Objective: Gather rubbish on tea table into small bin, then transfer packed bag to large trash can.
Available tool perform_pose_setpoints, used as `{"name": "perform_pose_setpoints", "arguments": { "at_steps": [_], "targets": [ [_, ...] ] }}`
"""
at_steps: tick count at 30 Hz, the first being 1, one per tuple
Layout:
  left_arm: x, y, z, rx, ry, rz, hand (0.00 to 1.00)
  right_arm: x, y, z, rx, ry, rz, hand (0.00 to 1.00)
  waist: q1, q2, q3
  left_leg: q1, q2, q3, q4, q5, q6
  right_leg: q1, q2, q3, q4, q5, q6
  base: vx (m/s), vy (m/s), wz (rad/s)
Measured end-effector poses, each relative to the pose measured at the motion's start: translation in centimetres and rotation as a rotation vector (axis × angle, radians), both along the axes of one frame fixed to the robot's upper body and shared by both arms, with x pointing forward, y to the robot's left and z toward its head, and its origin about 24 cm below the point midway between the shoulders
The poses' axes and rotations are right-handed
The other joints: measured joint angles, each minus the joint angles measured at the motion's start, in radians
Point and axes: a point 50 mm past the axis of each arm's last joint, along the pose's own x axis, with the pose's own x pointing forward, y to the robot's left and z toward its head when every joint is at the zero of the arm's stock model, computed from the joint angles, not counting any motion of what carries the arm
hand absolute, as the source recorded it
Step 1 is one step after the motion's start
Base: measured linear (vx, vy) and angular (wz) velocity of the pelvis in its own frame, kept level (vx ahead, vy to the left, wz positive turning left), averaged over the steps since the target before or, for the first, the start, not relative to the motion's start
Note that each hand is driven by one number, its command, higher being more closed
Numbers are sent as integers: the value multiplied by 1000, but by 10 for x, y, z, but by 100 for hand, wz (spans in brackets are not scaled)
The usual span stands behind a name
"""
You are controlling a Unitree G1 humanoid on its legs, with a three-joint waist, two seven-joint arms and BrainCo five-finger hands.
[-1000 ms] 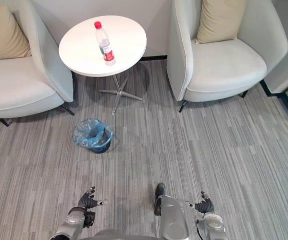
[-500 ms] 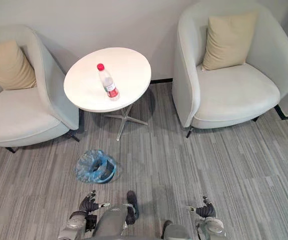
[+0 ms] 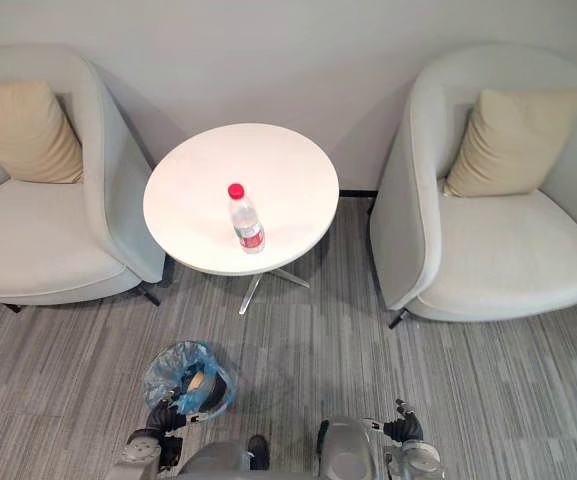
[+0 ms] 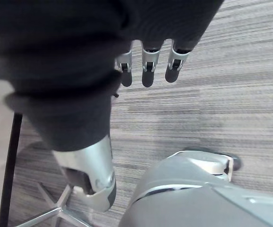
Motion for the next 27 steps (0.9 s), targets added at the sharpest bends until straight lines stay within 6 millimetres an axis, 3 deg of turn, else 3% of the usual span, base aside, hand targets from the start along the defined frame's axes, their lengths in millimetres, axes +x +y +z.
{"name": "perform_pose_setpoints", "arguments": {
  "at_steps": [1,2,3,6,8,10,12,13,16,21,27],
  "targets": [
    [0,1,0,3,0,0,0,-2,0,-1,2,4,-2,0,0,-9,-3,6,0,-10,-4,-4,-17,-1,3,21,-78,59,3,357,-251,91],
    [-1,1,-1,2,8,1,0,-9,-1,-2,-1,21,-11,0,-2,-19,-8,13,4,-45,-4,-27,-58,11,1,29,-119,232,-32,439,-332,64],
    [-4,-6,-4,-20,23,4,0,-11,-6,-3,-10,33,-18,0,6,8,-18,15,43,-65,-7,-30,-75,14,31,14,-97,213,-51,368,-306,57],
    [-5,-11,-5,-39,25,17,0,-12,-3,-4,2,31,-30,0,-4,13,-20,4,70,-75,21,-4,-117,36,36,-51,-75,155,-86,298,-296,57],
    [0,-22,-5,-69,6,22,0,-23,3,-7,27,47,-55,0,4,11,-17,-70,117,-58,238,7,-146,127,36,-114,-106,126,-112,221,-272,78],
    [-1,-33,-6,-99,6,22,0,-22,6,-6,36,27,-66,0,7,13,-16,-116,168,41,354,6,-140,204,38,-159,-153,120,-121,125,-168,53],
    [2,-37,-5,-107,-2,18,0,-15,5,-2,35,-6,-69,0,8,27,-19,-141,178,101,284,13,-133,225,39,-174,-170,119,-118,65,-51,36],
    [1,-35,-5,-103,1,18,0,-14,1,-1,25,-11,-69,0,7,46,-28,-154,167,119,172,76,-107,223,42,-182,-168,113,-108,50,15,24],
    [0,-31,-5,-87,4,13,0,-18,2,-3,32,4,-76,0,10,49,-36,-112,141,120,65,79,-111,223,39,-184,-172,111,-93,36,37,20],
    [-6,-20,-8,-63,35,17,0,-30,5,-9,37,56,-84,0,30,12,-46,-61,80,101,-83,145,-101,223,19,-175,-185,123,-78,0,41,14],
    [-14,-13,-10,-50,65,27,0,-28,6,-9,32,53,-75,0,28,13,-57,-28,60,90,-157,179,-99,222,14,-168,-186,122,-75,-15,0,2]
  ]
}}
